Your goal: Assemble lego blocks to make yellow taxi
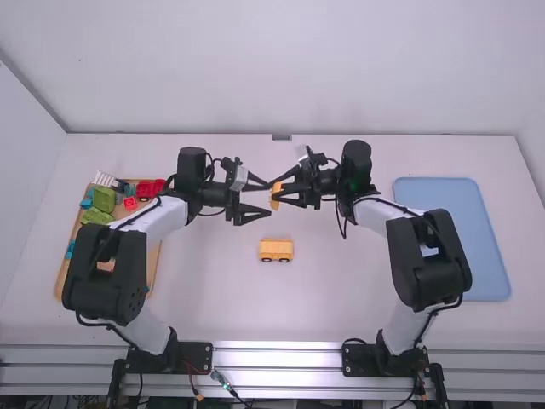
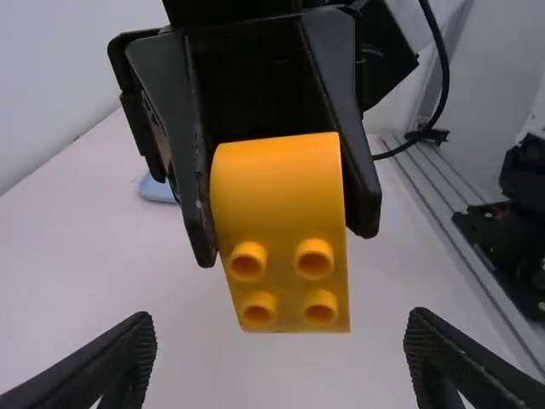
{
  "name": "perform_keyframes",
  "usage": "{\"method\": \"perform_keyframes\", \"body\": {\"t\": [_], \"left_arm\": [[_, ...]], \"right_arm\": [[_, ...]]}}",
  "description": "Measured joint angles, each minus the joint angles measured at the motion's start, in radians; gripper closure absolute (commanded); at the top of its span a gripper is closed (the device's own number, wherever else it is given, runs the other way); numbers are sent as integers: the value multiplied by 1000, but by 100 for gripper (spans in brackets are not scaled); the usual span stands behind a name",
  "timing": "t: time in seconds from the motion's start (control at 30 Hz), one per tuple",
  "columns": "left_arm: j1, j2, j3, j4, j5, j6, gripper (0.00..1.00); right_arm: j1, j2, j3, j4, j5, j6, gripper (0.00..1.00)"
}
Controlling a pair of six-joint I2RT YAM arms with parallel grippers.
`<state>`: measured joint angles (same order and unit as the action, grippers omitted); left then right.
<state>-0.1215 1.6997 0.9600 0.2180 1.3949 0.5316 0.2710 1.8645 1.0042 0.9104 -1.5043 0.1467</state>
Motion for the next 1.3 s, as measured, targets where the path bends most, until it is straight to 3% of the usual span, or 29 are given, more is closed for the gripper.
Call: {"method": "perform_keyframes", "body": {"t": [0.43, 0.73, 0.97, 1.07, 1.13, 1.17, 1.2, 1.23, 1.3], "left_arm": [[-29, 0, 0, 5, 20, -24, 43], [-36, 0, 0, 3, -2, -48, 81], [-36, 0, 0, 6, -7, -53, 90], [-36, 0, 0, 8, -8, -53, 90], [-36, 0, 0, 10, -8, -48, 91], [-36, 0, 0, 10, -8, -48, 91], [-35, 0, 0, 10, -7, -40, 91], [-35, 0, 0, 10, -7, -33, 92], [-35, 0, 0, 8, -7, -26, 92]], "right_arm": [[26, 0, 0, 0, 0, -34, 72], [26, 0, 0, 3, 5, -55, 71], [26, 0, 1, 0, 7, -64, 71], [26, 0, 1, 0, 11, -64, 63], [26, 0, 1, -1, 20, -56, 49], [26, 0, 1, -1, 20, -56, 49], [26, 0, 1, -1, 29, -52, 42], [26, 0, 1, -2, 36, -43, 26], [26, 0, 1, -3, 44, -47, 20]]}}
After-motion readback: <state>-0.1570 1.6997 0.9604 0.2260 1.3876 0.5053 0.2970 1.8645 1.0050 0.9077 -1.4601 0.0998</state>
